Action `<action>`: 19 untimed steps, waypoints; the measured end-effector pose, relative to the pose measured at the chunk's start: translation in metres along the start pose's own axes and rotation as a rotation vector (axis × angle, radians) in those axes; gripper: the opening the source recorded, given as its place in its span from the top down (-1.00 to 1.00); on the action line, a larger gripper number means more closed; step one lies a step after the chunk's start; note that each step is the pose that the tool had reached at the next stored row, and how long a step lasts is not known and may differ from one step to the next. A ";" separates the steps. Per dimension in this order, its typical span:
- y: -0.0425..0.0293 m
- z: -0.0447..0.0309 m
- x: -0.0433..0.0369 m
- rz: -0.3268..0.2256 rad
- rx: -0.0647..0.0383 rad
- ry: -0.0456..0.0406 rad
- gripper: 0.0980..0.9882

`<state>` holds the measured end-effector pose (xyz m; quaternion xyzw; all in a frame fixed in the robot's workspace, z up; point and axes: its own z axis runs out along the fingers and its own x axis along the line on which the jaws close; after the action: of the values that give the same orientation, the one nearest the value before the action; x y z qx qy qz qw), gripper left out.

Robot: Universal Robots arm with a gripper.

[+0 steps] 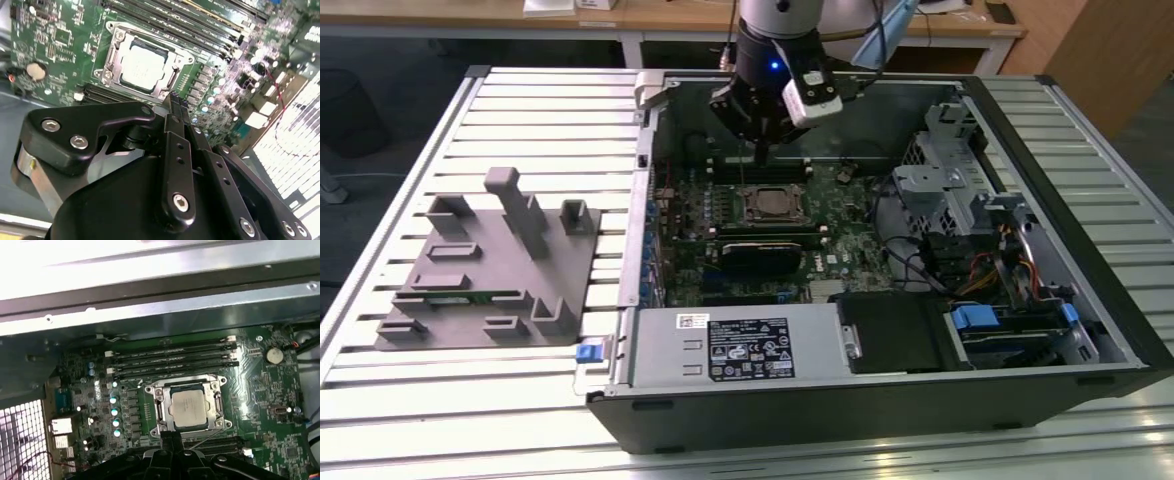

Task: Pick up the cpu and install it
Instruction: 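Install the first cpu locking lever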

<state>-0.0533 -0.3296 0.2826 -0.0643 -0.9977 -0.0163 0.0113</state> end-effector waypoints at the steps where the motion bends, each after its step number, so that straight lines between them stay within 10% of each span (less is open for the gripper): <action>1: 0.0000 0.0003 0.0000 -0.018 0.000 0.0006 0.98; 19: -0.0037 0.0160 0.0323 -0.068 -0.012 -0.0203 0.98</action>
<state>-0.0862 -0.3285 0.2673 -0.0308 -0.9993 -0.0221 0.0003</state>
